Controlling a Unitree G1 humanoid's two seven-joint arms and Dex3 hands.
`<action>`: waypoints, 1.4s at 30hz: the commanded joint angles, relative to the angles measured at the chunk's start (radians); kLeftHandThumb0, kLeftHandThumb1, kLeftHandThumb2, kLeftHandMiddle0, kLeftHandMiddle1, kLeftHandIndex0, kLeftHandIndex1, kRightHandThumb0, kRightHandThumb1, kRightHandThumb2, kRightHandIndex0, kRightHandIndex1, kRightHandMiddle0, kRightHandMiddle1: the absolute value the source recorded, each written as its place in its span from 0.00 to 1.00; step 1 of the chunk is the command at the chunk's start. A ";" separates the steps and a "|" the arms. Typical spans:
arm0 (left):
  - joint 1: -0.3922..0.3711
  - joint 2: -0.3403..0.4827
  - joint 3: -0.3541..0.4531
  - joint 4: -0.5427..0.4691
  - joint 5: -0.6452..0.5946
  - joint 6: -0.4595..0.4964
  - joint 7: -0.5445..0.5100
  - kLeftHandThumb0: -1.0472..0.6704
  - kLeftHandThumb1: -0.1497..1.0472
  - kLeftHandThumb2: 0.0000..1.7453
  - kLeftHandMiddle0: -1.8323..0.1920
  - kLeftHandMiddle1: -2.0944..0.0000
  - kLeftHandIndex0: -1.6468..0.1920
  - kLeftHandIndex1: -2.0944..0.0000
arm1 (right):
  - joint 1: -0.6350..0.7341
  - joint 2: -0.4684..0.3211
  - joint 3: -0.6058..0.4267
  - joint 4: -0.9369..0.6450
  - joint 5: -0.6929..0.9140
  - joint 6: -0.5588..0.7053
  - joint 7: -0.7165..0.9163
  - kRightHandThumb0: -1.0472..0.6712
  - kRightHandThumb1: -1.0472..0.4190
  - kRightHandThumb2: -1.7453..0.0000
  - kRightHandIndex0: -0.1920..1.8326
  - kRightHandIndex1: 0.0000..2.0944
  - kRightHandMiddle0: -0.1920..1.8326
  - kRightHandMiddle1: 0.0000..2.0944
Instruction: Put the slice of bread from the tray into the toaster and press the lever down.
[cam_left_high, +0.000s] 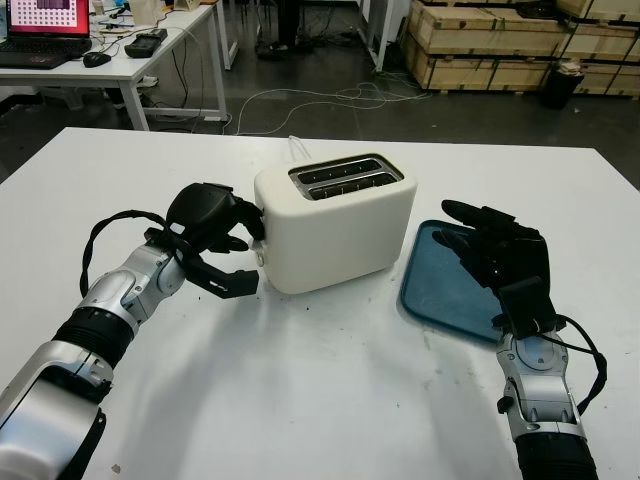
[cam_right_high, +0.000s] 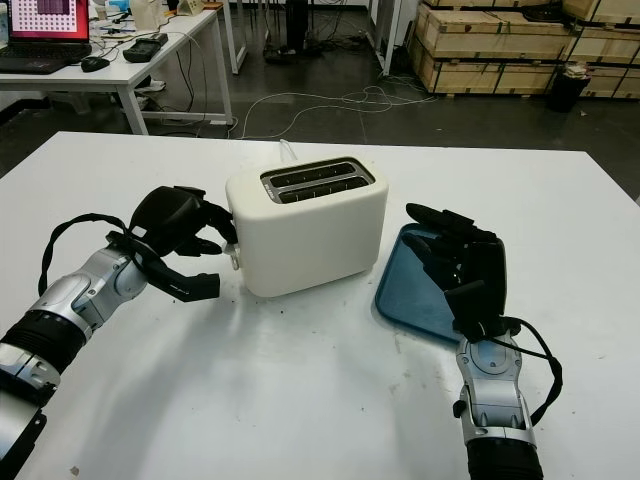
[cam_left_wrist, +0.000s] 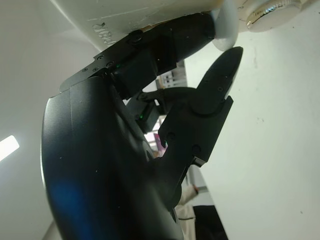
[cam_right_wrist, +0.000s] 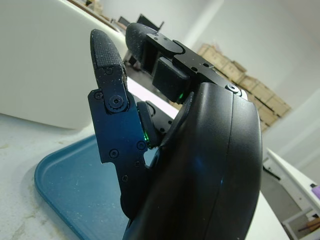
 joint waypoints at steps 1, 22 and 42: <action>0.109 -0.249 -0.221 0.124 0.099 0.049 -0.169 0.42 0.86 0.01 0.62 0.32 0.33 0.87 | -0.008 -0.003 -0.015 -0.008 0.013 0.003 -0.004 0.29 0.09 0.97 0.68 0.00 0.60 0.00; 0.128 -0.145 -0.177 -0.110 0.051 0.081 -0.175 0.50 0.82 0.01 0.56 0.34 0.31 0.86 | -0.004 -0.002 -0.004 -0.012 0.000 0.005 -0.008 0.29 0.09 0.97 0.69 0.00 0.60 0.00; 0.163 -0.172 -0.203 -0.059 0.030 0.091 -0.205 0.45 0.81 0.01 0.59 0.34 0.34 0.79 | -0.006 -0.008 -0.009 0.003 -0.003 -0.007 -0.006 0.28 0.09 0.98 0.70 0.01 0.61 0.00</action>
